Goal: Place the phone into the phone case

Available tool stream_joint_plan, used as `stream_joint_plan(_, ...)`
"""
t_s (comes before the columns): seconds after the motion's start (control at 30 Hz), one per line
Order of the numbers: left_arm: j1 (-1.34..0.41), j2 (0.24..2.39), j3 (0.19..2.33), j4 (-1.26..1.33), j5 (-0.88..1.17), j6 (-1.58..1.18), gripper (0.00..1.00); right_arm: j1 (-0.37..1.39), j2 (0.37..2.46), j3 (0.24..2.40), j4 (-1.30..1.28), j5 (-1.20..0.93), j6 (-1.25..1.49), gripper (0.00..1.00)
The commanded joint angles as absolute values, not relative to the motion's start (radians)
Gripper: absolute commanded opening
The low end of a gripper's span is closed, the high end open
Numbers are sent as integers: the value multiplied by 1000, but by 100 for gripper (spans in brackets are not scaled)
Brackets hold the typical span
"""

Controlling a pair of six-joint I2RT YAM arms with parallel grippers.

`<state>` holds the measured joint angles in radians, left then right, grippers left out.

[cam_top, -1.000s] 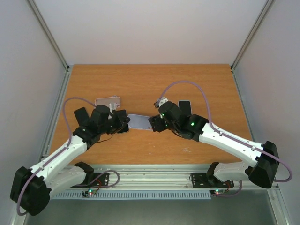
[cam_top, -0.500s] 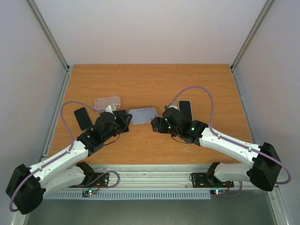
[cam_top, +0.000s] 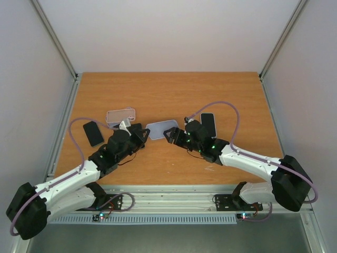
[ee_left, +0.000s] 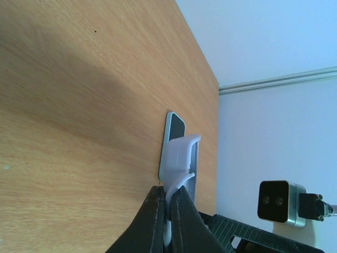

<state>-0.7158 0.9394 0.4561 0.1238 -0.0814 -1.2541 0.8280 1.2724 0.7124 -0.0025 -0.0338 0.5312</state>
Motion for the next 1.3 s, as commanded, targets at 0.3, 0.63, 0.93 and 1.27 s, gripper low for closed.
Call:
stream_joint_plan(0.3,-724,936,416,246,-26,-1338,1,763,1336,708,219,-100,607,63)
stream_joint_plan(0.63,-723,941,391,217,39,-1349,4,706,1367,708,288,-145,623,45)
stream_joint_plan(0.93,-729,973,369,242,81,-1345,8,674,1423,714,334,-184,643,18)
stream_joint_plan(1.27,-730,936,383,82,6,-1298,41,603,1425,740,225,-277,595,1)
